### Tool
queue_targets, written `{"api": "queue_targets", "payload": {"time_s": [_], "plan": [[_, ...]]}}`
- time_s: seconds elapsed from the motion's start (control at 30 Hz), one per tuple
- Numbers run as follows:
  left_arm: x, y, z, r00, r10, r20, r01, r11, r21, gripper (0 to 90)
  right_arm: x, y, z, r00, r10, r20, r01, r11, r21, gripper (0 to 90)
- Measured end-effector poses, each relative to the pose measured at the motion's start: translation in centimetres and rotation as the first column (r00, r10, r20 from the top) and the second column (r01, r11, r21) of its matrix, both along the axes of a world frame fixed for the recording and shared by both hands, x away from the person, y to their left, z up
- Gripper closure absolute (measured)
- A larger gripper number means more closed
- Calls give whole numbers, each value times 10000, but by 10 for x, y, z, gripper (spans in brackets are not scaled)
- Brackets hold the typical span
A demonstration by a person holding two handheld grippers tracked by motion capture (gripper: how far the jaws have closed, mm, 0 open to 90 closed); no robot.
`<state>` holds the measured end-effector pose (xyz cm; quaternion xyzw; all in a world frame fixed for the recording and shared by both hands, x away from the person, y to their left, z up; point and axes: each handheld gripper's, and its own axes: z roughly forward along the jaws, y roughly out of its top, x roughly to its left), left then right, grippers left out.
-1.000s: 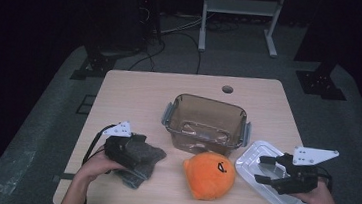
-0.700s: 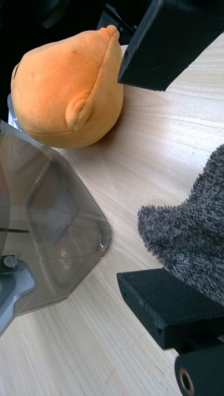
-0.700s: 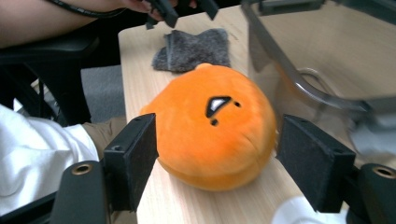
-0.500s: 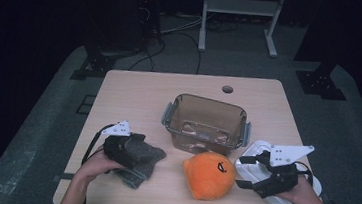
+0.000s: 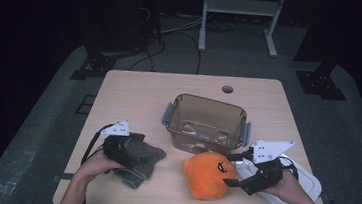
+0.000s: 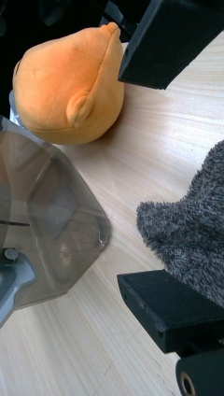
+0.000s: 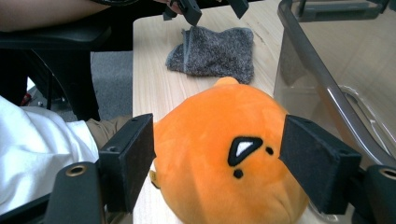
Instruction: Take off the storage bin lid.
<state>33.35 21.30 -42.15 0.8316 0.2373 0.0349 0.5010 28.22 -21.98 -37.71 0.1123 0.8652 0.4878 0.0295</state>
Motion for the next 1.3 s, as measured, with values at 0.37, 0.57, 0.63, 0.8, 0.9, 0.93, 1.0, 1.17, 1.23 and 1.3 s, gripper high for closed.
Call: {"api": "queue_targets", "payload": {"time_s": [0.37,0.57,0.63,0.8,0.9,0.93,1.0,1.17,1.23,1.3], "plan": [[1,0,0,10000,-50,10,50,10000,-47,38,7,20,-2,9991,375,191,-368,9987,-361,250],[0,0,-1,10000,-85,-17,85,9999,-76,38,14,30,-8,9985,512,194,-501,9973,-535,250],[0,0,-1,10000,-92,-34,92,9999,-60,38,16,33,-9,9983,547,186,-536,9969,-585,250],[1,0,0,10000,-58,-7,58,9999,-99,38,20,39,-13,9980,581,257,-560,9955,-759,251],[1,-1,-1,10000,-85,-52,85,9999,-108,38,22,40,-15,9981,580,221,-562,9956,-747,252],[1,-1,-2,9999,-106,-47,105,9999,-70,38,23,40,-17,9983,544,200,-528,9958,-751,253],[1,0,-3,9999,-104,-86,104,9999,-21,38,24,40,-20,9985,502,195,-487,9963,-711,253],[1,0,-2,9999,-85,-82,85,9999,-57,38,24,41,-26,9981,397,474,-364,9970,-676,284],[1,0,-2,9999,-96,-66,95,9999,-64,38,22,42,-26,9983,416,409,-382,9959,-822,299],[1,0,-2,9999,-87,-58,87,9999,-58,38,20,45,-29,9974,503,525,-448,9937,-1023,302]]}}
